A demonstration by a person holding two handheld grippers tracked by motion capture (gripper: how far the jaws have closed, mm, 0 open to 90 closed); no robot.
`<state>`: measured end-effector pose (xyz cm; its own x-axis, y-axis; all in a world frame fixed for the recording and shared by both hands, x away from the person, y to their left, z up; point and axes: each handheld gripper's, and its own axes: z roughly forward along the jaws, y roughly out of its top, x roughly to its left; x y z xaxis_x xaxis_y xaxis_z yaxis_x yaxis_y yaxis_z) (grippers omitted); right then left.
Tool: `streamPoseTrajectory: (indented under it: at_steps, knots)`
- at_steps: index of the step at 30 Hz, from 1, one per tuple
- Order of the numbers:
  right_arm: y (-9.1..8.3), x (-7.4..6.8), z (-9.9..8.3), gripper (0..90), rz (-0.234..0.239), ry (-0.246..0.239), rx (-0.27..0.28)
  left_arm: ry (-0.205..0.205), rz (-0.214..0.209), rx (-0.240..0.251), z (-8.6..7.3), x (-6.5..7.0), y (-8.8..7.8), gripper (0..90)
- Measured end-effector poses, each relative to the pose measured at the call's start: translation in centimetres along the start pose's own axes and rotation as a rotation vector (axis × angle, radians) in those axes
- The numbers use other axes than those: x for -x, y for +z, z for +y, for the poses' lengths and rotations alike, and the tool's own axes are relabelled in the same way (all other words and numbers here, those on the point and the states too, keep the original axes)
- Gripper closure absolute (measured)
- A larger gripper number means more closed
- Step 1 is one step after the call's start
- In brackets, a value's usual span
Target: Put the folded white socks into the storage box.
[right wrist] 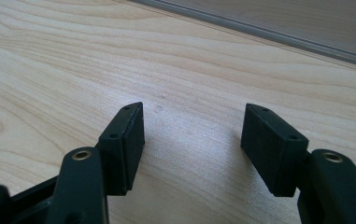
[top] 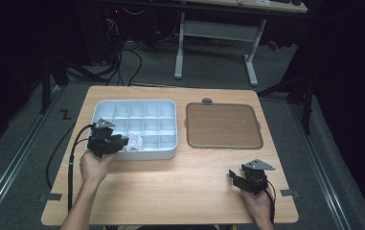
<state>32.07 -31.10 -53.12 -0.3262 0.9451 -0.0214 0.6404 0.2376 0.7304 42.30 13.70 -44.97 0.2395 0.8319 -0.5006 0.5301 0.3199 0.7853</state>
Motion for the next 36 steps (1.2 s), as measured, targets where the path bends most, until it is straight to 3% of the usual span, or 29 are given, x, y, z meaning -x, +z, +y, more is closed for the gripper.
streamPoseTrajectory:
  at_steps: [15,36]
  knots:
    - [0.0,0.0,0.0,40.3,0.0,0.001,0.0,-0.034,-0.032,0.071,0.3,-0.7,-3.0,58.1]
    - [0.0,0.0,0.0,40.3,-0.001,0.002,0.0,-0.085,-0.046,0.102,-0.7,-2.1,-5.7,54.3]
